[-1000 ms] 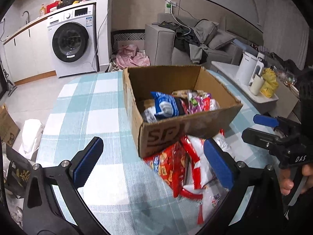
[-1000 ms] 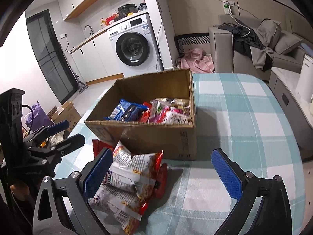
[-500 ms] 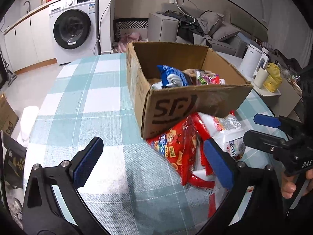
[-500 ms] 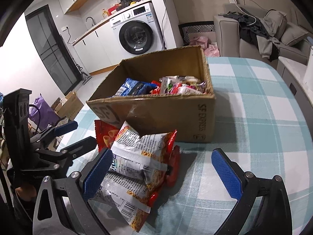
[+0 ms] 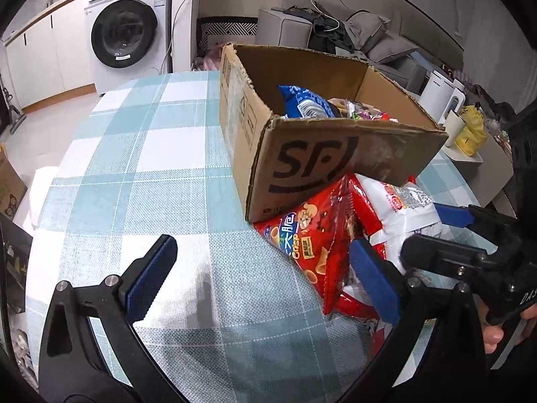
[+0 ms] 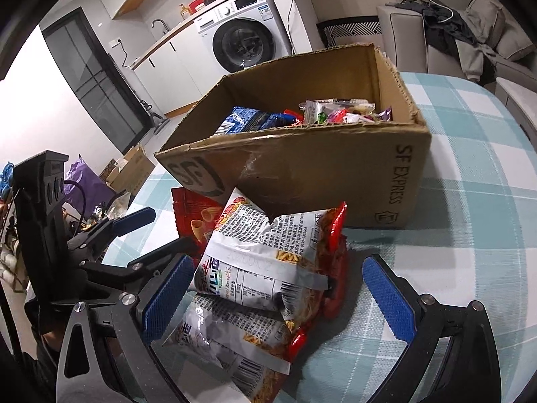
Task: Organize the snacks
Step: 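Grasp the red chip bag with the left tool while the right tool grasps the white chip bag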
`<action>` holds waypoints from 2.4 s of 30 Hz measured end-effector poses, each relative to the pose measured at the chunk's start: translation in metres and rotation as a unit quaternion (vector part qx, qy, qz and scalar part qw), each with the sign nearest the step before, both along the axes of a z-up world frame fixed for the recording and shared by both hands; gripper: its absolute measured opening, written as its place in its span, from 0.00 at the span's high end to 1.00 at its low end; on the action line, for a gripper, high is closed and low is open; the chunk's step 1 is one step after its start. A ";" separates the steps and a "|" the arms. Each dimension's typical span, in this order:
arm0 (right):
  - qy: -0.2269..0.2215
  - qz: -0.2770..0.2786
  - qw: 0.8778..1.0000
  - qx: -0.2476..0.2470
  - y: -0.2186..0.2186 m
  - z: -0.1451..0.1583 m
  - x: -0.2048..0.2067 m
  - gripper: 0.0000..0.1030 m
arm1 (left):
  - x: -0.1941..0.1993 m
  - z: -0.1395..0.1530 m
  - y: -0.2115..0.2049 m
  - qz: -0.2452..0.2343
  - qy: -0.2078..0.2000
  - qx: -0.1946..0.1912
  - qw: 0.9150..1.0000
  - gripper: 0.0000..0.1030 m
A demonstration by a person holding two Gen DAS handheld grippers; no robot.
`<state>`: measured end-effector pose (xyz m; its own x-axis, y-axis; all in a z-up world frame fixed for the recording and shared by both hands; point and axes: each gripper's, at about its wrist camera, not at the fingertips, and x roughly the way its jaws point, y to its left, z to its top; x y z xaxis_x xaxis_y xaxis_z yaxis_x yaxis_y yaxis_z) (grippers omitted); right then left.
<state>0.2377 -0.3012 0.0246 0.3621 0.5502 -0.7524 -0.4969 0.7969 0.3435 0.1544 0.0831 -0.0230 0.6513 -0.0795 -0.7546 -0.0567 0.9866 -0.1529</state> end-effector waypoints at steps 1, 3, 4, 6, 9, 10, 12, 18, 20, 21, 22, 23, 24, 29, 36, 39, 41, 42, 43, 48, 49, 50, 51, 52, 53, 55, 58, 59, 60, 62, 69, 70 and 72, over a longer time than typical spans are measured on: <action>0.002 0.000 1.000 0.001 0.001 -0.001 0.001 0.00 | 0.000 -0.001 0.000 -0.001 0.000 0.001 1.000 0.01; 0.004 0.000 1.000 0.003 0.002 -0.002 0.003 0.00 | 0.000 -0.002 0.000 -0.001 0.000 -0.001 1.000 0.01; 0.005 -0.001 1.000 0.003 0.002 -0.003 0.004 0.00 | 0.001 -0.004 0.000 -0.001 0.001 -0.002 1.000 0.01; 0.007 0.001 1.000 0.006 0.004 -0.003 0.006 0.00 | 0.003 -0.005 -0.001 -0.004 0.003 0.000 1.000 0.01; 0.007 0.005 1.000 0.008 0.006 -0.004 0.008 0.01 | 0.004 -0.007 -0.001 -0.004 0.002 0.002 1.000 0.01; 0.007 0.005 1.000 0.009 0.006 -0.004 0.008 0.02 | 0.004 -0.008 -0.002 -0.004 0.003 0.002 1.000 0.01; 0.008 0.007 1.000 0.015 0.006 -0.005 0.008 0.10 | 0.004 -0.008 -0.002 -0.006 0.005 0.002 1.000 0.01; 0.001 0.009 0.999 0.032 0.002 -0.003 0.008 0.21 | 0.005 -0.010 -0.005 -0.005 0.009 0.003 1.000 0.01; -0.001 0.009 0.999 0.038 -0.001 -0.003 0.009 0.23 | 0.005 -0.010 -0.006 -0.006 0.009 0.008 1.000 0.01; -0.001 0.010 0.999 0.041 -0.001 -0.003 0.008 0.24 | 0.005 -0.010 -0.006 -0.005 0.009 0.009 1.000 0.01; 0.000 0.010 0.999 0.046 -0.003 -0.004 0.008 0.25 | 0.005 -0.011 -0.006 -0.004 0.010 0.010 1.000 0.01; 0.001 0.010 0.998 0.055 -0.005 -0.004 0.008 0.28 | 0.005 -0.011 -0.007 -0.003 0.011 0.008 1.000 0.01; 0.004 0.010 0.998 0.065 -0.008 -0.005 0.008 0.30 | 0.006 -0.011 -0.007 -0.004 0.013 0.008 1.000 0.01; 0.002 0.010 0.996 0.088 -0.018 -0.005 0.006 0.34 | 0.007 -0.010 -0.009 -0.003 0.012 0.013 1.000 0.01; -0.021 0.008 0.995 0.098 -0.038 0.003 -0.005 0.34 | 0.013 -0.013 -0.012 -0.006 0.022 0.004 1.000 0.01; -0.026 0.002 0.995 0.101 -0.047 0.004 -0.007 0.34 | 0.017 -0.018 -0.014 -0.007 0.032 0.000 0.999 0.01; -0.027 0.001 0.994 0.103 -0.051 0.004 -0.008 0.34 | 0.021 -0.020 -0.017 -0.010 0.038 -0.003 0.999 0.03; -0.027 -0.001 0.994 0.103 -0.054 0.004 -0.008 0.34 | 0.022 -0.022 -0.019 -0.012 0.039 -0.004 0.999 0.04; -0.028 -0.002 0.994 0.104 -0.055 0.004 -0.008 0.34 | 0.023 -0.023 -0.020 -0.015 0.040 -0.006 0.999 0.06; -0.029 -0.003 0.994 0.108 -0.061 0.006 -0.010 0.34 | 0.033 -0.031 -0.028 -0.024 0.053 -0.016 0.998 0.30; -0.032 -0.003 0.994 0.106 -0.062 0.006 -0.010 0.34 | 0.034 -0.032 -0.028 -0.026 0.056 -0.025 0.998 0.35; -0.032 -0.006 0.994 0.107 -0.064 0.007 -0.011 0.34 | 0.033 -0.032 -0.029 -0.024 0.051 -0.028 0.998 0.40; -0.031 -0.007 0.994 0.108 -0.066 0.007 -0.011 0.34 | 0.034 -0.032 -0.029 -0.025 0.051 -0.028 0.998 0.42; -0.031 -0.009 0.994 0.107 -0.068 0.007 -0.011 0.34 | 0.034 -0.032 -0.030 -0.028 0.051 -0.029 0.998 0.45; -0.032 -0.013 0.994 0.107 -0.069 0.007 -0.011 0.34 | 0.033 -0.031 -0.031 -0.030 0.049 -0.028 0.998 0.45; -0.031 -0.015 0.993 0.109 -0.071 0.007 -0.010 0.34 | 0.031 -0.031 -0.031 -0.032 0.049 -0.028 0.998 0.52; -0.032 -0.017 0.993 0.108 -0.073 0.007 -0.009 0.34 | 0.029 -0.028 -0.030 -0.036 0.045 -0.030 0.998 0.58; -0.032 -0.018 0.993 0.109 -0.074 0.007 -0.009 0.34 | 0.028 -0.027 -0.030 -0.037 0.044 -0.030 0.998 0.59; -0.032 -0.019 0.993 0.110 -0.074 0.008 -0.010 0.34 | 0.027 -0.026 -0.031 -0.039 0.042 -0.028 0.998 0.60; -0.033 -0.020 0.993 0.111 -0.075 0.009 -0.011 0.34 | 0.023 -0.025 -0.033 -0.042 0.040 -0.028 0.998 0.60; -0.040 -0.026 0.993 0.111 -0.079 0.014 -0.013 0.34 | 0.006 -0.009 -0.040 -0.048 0.019 -0.021 0.998 0.61; -0.040 -0.026 0.993 0.112 -0.079 0.014 -0.013 0.34 | 0.004 -0.006 -0.040 -0.047 0.017 -0.021 0.999 0.61; -0.043 -0.026 0.992 0.113 -0.080 0.016 -0.014 0.34 | 0.000 0.002 -0.040 -0.045 0.010 -0.024 0.999 0.61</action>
<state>0.2234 -0.3814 0.0407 0.4521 0.6800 -0.5772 -0.4914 0.7300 0.4750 0.1546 0.0430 -0.0210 0.6251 -0.1737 -0.7610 0.0291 0.9794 -0.1997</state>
